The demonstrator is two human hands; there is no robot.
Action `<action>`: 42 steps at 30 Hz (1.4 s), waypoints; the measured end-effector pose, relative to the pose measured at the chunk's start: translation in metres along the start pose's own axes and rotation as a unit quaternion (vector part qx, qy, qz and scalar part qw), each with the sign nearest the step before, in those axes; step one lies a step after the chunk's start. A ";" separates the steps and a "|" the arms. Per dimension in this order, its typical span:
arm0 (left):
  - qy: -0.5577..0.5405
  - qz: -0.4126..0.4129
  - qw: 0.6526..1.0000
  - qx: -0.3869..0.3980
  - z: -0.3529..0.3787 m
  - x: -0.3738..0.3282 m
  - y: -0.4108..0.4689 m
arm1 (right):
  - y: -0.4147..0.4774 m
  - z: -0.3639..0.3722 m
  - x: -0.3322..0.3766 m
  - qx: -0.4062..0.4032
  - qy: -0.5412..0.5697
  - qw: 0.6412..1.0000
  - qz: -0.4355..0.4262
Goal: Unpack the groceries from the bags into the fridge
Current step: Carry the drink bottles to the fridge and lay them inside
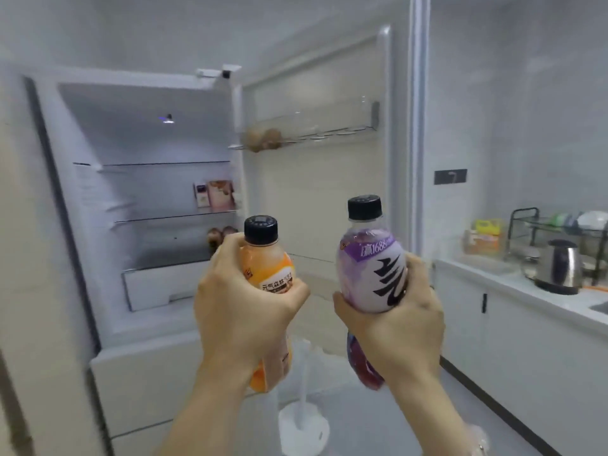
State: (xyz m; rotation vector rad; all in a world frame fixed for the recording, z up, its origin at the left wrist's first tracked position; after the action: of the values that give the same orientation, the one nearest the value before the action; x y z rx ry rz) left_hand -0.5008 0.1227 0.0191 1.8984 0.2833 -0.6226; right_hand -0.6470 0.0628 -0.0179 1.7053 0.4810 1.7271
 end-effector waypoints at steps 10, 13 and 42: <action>0.140 -0.062 0.986 -0.072 -0.057 0.158 0.073 | -0.036 0.214 -0.026 0.123 0.098 0.985 0.067; 0.162 -0.073 0.981 -0.073 -0.059 0.196 0.089 | -0.039 0.257 -0.035 0.146 0.099 0.981 0.085; 0.123 -0.160 0.977 0.066 0.147 0.521 0.302 | 0.057 0.610 -0.258 0.154 0.000 0.971 0.183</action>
State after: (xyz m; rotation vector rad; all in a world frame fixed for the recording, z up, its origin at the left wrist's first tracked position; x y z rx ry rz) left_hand 0.0326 -0.1798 -0.0697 2.0796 0.7335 -0.6302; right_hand -0.0765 -0.2638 -0.1185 2.1206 0.4759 1.9903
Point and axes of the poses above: each hand's wrist, its own y-axis towards the middle knuckle, its own z-axis out of the palm, x = y × z, the point moved 1 cm from there along y, towards the middle knuckle, and after that the axes turned 12 degrees about y, right-handed, at the moved point
